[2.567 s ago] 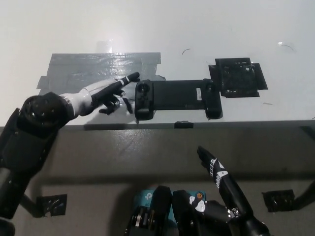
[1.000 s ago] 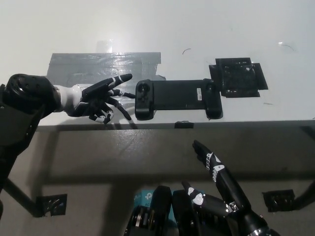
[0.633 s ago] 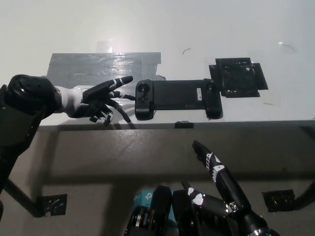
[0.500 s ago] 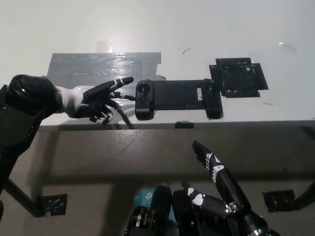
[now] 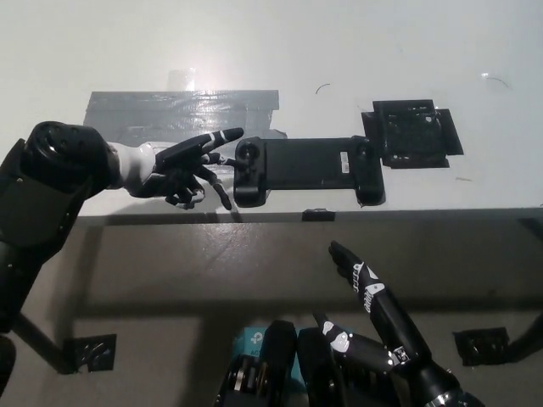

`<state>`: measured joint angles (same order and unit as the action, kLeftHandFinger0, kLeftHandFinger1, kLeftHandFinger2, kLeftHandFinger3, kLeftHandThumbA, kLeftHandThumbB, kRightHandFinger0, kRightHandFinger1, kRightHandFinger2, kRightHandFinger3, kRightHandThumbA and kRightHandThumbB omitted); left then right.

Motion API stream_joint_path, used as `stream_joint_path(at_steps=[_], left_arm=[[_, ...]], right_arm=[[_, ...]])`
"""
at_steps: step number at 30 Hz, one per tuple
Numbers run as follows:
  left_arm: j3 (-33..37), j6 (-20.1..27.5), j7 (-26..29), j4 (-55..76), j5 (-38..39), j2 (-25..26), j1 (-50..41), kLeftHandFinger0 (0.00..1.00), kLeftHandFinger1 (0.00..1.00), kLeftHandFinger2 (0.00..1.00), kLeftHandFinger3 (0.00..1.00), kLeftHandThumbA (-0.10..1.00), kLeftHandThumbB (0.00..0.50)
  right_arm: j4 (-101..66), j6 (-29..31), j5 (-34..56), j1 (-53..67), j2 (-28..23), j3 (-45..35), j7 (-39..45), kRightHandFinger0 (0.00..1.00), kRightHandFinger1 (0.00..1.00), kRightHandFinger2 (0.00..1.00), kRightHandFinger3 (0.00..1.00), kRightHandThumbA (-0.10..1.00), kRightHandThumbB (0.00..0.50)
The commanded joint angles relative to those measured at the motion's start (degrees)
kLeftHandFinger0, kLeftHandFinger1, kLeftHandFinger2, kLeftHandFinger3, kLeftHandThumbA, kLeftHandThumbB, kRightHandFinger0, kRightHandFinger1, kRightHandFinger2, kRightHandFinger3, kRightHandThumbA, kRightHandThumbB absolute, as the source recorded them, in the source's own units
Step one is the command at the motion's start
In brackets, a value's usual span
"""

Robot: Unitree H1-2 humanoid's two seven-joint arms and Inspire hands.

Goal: A controller is being placed at the center of the desk near the left hand and the robot uses its left hand's index finger to press a button at the left area of the controller

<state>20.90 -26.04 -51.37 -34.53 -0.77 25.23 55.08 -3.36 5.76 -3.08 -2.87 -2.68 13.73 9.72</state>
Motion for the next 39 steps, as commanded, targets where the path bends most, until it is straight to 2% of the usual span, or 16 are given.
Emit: stream_joint_path(at_steps=[1,3,6,11,17,26,31,35,39], left_arm=[[-0.89,-0.89,-0.89,1.28,0.3,-0.05,3.69,0.0,0.09,0.49,1.0,1.0,0.469],[-1.11,-0.89,-0.85,1.49,0.46,-0.07,3.95,0.0,0.1,0.48,1.0,1.0,0.474],[-1.22,-0.89,-1.05,1.61,0.57,0.02,4.49,0.0,0.07,0.41,1.0,1.0,0.493],[-0.91,-0.89,-0.65,1.92,-0.2,0.05,4.39,0.0,0.08,0.41,1.0,1.0,0.48],[-0.83,-0.89,-0.53,0.68,-0.54,-0.2,4.45,0.0,0.13,0.5,1.0,1.0,0.468],[-0.53,-0.89,-0.47,0.5,-1.05,-0.02,4.43,0.0,0.13,0.51,1.0,1.0,0.46],[-0.51,-0.89,-0.54,-0.19,-1.32,-0.33,4.32,0.0,0.14,0.55,1.0,1.0,0.493],[-0.28,-0.89,-1.03,0.56,-1.69,-0.56,3.89,0.0,0.13,0.52,1.0,1.0,0.482],[0.63,-0.89,-1.9,0.72,-2.27,-0.88,3.59,0.0,0.12,0.51,1.0,1.0,0.495]], right_arm=[[-2.05,-0.27,-0.1,-0.98,-0.13,0.02,0.74,1.0,1.0,1.0,1.0,0.58,0.219],[-2.0,-0.22,-0.24,-1.03,-0.13,-0.01,0.71,1.0,1.0,1.0,1.0,0.57,0.218],[-2.02,-0.26,-0.3,-0.98,-0.03,0.0,0.68,1.0,1.0,1.0,1.0,0.58,0.218],[-2.29,-0.21,-0.67,-0.84,0.04,0.18,0.61,1.0,1.0,1.0,1.0,0.56,0.212],[-2.52,-0.33,-0.71,-0.99,-0.12,0.11,0.66,1.0,1.0,1.0,1.0,0.55,0.21],[-2.21,0.31,-1.0,-1.36,-0.35,0.19,0.77,1.0,1.0,1.0,1.0,0.55,0.209],[-2.57,0.13,-1.33,-1.37,-0.42,0.17,0.73,1.0,1.0,1.0,1.0,0.55,0.214],[-2.25,0.37,-1.23,-1.57,-0.29,0.15,0.76,1.0,1.0,1.0,1.0,0.54,0.218],[-2.27,0.18,-1.26,-1.63,-0.18,0.11,0.74,1.0,1.0,1.0,1.0,0.54,0.219]])
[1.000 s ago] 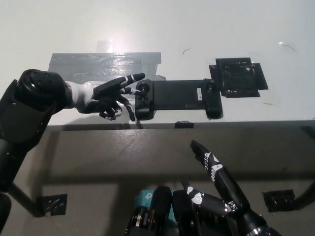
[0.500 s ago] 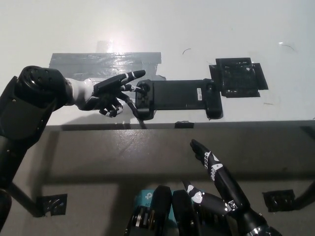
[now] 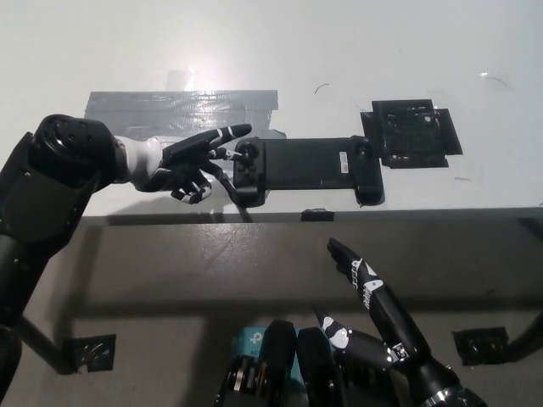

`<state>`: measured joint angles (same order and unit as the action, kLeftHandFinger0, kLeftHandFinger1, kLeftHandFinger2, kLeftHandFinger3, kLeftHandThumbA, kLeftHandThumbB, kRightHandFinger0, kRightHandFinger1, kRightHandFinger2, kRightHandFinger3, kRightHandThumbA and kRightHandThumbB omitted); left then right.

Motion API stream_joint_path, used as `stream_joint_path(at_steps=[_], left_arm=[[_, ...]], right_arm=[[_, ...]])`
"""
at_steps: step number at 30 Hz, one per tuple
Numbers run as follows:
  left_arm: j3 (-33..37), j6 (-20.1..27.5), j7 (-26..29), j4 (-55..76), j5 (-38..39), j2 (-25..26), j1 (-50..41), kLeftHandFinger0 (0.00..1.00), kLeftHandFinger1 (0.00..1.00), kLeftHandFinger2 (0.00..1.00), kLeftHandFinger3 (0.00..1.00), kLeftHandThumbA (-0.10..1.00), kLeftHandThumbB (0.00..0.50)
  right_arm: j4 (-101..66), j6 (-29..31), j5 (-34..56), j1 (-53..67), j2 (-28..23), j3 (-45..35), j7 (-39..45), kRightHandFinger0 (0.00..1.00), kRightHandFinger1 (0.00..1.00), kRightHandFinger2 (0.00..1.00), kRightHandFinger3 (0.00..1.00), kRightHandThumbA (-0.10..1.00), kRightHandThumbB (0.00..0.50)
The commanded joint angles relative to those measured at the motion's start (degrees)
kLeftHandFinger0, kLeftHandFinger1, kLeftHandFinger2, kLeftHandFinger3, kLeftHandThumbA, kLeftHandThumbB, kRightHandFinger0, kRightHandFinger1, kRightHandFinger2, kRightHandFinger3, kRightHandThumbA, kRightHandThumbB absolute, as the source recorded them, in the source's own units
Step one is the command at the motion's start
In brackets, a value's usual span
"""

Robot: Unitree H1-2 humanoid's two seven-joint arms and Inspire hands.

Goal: A controller is being placed at the center of the desk near the left hand and the robot uses its left hand's index finger to press a button at the left area of the controller

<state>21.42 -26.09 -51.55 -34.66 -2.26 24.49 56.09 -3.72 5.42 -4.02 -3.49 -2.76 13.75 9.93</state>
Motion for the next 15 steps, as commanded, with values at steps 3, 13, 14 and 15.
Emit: stream_joint_path(at_steps=[3,13,14,15], left_arm=[[0.39,-0.84,-2.17,0.17,-0.96,-0.65,2.14,0.0,0.09,0.47,1.0,1.0,0.48],[2.27,-0.84,-3.16,-0.25,-4.12,-1.0,0.86,0.0,0.08,0.48,1.0,1.0,0.491],[2.59,-0.84,-3.18,-0.02,-4.59,-0.85,0.71,0.0,0.09,0.49,1.0,1.0,0.487],[2.76,-0.84,-3.22,-0.07,-4.84,-0.73,0.67,0.0,0.1,0.5,1.0,1.0,0.483]], right_arm=[[-1.77,0.7,-0.65,-1.03,-0.07,0.1,0.39,1.0,1.0,1.0,1.0,0.55,0.224],[-2.05,0.3,-1.1,-1.01,0.17,-0.11,0.13,1.0,1.0,1.0,1.0,0.56,0.237],[-1.95,0.43,-1.0,-1.03,0.11,-0.19,0.15,1.0,1.0,1.0,1.0,0.56,0.239],[-1.91,0.52,-0.96,-1.04,0.14,-0.24,0.14,1.0,1.0,1.0,1.0,0.55,0.242]])
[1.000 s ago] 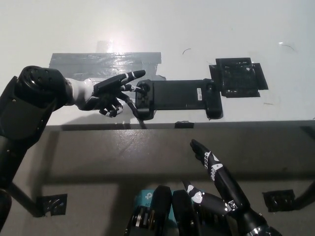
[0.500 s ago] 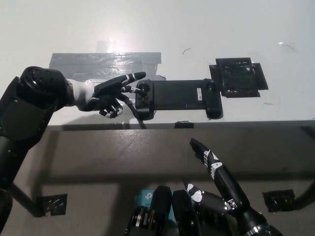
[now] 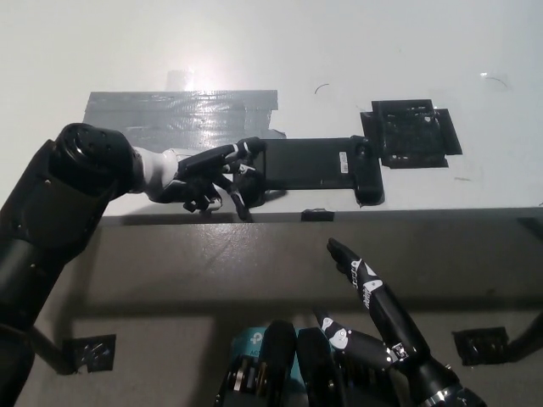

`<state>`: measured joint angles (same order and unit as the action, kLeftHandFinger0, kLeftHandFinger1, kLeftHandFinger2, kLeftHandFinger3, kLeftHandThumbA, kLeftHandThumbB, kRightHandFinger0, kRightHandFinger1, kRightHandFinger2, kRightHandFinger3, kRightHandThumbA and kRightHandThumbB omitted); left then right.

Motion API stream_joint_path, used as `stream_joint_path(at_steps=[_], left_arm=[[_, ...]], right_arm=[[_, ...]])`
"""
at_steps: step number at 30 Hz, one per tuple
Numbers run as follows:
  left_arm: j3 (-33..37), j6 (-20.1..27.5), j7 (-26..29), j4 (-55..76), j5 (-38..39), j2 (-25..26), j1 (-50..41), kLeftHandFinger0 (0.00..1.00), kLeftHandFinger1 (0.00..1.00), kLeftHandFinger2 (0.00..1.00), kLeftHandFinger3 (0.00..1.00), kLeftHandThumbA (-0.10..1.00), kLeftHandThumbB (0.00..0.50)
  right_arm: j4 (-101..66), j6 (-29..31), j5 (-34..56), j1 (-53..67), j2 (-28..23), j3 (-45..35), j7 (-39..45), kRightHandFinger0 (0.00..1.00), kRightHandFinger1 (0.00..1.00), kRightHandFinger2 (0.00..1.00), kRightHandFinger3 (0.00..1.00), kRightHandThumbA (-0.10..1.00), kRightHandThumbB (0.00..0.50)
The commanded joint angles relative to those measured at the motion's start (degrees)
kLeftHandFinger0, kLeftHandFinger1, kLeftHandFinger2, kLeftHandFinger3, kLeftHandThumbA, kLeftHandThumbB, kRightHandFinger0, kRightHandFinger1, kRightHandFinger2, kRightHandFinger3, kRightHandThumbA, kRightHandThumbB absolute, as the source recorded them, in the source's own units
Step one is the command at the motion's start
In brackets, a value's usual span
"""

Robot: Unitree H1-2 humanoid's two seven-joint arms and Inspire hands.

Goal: A controller is being placed at the center of the desk near the left hand and the robot uses its left hand's index finger to press a button at the left area of the controller

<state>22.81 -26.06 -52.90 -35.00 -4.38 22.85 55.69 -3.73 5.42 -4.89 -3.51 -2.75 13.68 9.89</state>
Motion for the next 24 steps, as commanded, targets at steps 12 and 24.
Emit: stream_joint_path(at_steps=[12,24], left_arm=[[-0.43,-0.87,-2.53,-0.18,-2.18,3.19,2.92,0.02,0.22,0.58,1.0,1.0,0.499],[-2.05,-0.87,-2.46,-1.54,-2.33,3.47,3.48,0.0,0.17,0.5,1.0,1.0,0.489]], right_arm=[[-1.88,0.49,0.14,-0.88,0.22,-0.36,0.09,1.0,1.0,1.0,1.0,0.53,0.235],[-1.9,0.49,0.02,-0.86,0.15,-0.17,0.26,1.0,1.0,1.0,1.0,0.52,0.232]])
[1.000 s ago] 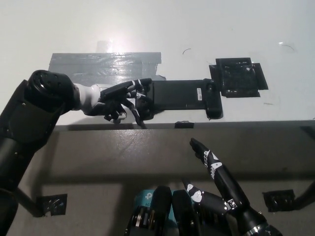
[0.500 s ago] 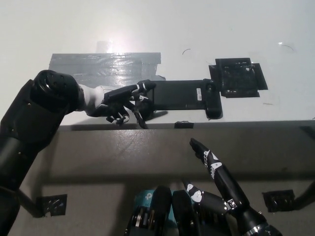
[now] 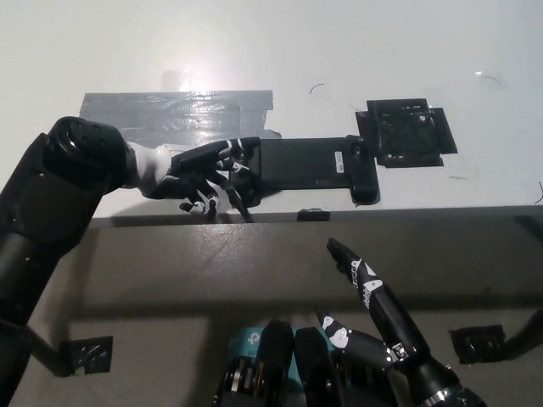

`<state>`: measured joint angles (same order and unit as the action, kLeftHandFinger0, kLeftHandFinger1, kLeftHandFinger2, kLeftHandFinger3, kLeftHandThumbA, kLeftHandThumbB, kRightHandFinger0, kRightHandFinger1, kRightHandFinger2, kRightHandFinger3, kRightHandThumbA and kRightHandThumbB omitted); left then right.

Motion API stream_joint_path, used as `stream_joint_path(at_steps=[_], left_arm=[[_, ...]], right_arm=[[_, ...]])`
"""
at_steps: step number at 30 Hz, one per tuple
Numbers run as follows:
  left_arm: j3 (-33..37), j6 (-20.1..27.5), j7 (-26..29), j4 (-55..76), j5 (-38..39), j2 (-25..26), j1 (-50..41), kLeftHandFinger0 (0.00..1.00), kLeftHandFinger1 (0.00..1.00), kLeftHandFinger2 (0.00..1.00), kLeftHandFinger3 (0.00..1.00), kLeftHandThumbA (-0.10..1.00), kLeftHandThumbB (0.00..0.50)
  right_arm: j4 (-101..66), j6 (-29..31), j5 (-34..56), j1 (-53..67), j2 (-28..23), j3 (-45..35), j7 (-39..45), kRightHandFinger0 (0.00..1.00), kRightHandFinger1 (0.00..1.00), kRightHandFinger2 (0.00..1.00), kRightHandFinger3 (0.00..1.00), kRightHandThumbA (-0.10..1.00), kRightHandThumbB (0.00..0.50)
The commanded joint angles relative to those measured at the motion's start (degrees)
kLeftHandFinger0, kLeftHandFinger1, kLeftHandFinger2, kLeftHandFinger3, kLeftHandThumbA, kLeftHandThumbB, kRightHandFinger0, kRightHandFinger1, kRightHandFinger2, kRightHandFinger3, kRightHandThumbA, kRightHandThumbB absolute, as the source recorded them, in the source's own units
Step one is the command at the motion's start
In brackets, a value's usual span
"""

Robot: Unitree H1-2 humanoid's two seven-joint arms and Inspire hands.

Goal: A controller is being placed at the center of the desk near the left hand and the robot uses its left hand's index finger to press a button at the left area of the controller

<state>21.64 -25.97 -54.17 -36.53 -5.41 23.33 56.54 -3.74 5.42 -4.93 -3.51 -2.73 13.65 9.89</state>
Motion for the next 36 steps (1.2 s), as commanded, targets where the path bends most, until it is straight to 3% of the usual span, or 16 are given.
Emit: stream_joint_path(at_steps=[1,7,16,21,25,32,36], left_arm=[[-0.91,-0.96,-1.21,0.21,-1.29,3.09,2.6,0.0,0.17,0.5,1.0,1.0,0.488],[-2.24,-0.96,-0.59,-0.24,-1.01,2.92,3.04,0.0,0.16,0.52,1.0,1.0,0.497],[-2.63,-0.96,-1.03,0.85,-0.63,3.76,2.95,0.02,0.23,0.6,1.0,1.0,0.475],[-4.39,-0.96,-0.91,0.11,0.47,3.69,3.59,0.03,0.25,0.56,1.0,1.0,0.469],[-5.34,-0.96,-1.29,-0.78,0.81,3.55,3.87,0.0,0.18,0.5,1.0,1.0,0.47],[-3.82,-0.96,-1.08,1.54,-1.16,3.26,2.84,0.01,0.21,0.57,1.0,1.0,0.485],[-4.19,-0.96,-1.06,1.26,-0.71,2.61,2.68,0.0,0.18,0.52,1.0,1.0,0.473]], right_arm=[[-1.86,0.45,0.03,-0.96,0.15,-0.13,0.25,1.0,1.0,1.0,1.0,0.52,0.232],[-1.77,0.02,-0.18,-1.36,0.08,-0.26,0.17,1.0,1.0,1.0,1.0,0.53,0.237],[-1.72,0.21,-0.07,-1.32,0.07,-0.26,0.28,1.0,1.0,1.0,1.0,0.53,0.25],[-1.92,0.09,-0.07,-1.51,-0.05,-0.38,0.3,1.0,1.0,1.0,1.0,0.53,0.246],[-1.94,-0.09,0.04,-1.41,0.07,-0.4,0.27,1.0,1.0,1.0,1.0,0.51,0.244],[-2.03,0.02,-0.04,-1.41,-0.03,-0.34,0.35,1.0,1.0,1.0,1.0,0.52,0.252],[-2.38,-0.36,-0.01,-1.56,-0.04,-0.32,0.45,1.0,1.0,1.0,1.0,0.52,0.251]])
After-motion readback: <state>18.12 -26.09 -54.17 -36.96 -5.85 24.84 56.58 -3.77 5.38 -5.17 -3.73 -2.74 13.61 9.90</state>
